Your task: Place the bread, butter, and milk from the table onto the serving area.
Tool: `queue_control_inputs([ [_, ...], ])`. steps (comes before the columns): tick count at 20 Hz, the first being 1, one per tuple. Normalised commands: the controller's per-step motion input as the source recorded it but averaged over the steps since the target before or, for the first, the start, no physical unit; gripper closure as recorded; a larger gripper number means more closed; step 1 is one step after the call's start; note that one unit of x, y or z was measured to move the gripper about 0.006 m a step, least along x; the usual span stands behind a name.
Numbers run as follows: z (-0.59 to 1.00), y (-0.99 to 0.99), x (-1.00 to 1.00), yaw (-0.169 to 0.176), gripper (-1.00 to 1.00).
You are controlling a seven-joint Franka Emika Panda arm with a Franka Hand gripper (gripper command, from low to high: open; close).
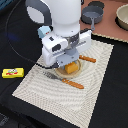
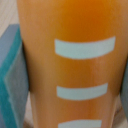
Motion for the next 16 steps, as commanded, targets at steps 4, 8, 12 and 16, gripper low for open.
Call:
queue_control_inputs([
  [4, 0.82, 0.04, 0.2, 0.0, -1.0],
  [8, 1.0, 0.01, 0.02, 0.0, -1.0],
  [12, 0.69, -0.01, -0.68, 0.0, -1.0],
  [16, 0.27, -0.08, -1.0, 0.0, -1.0],
])
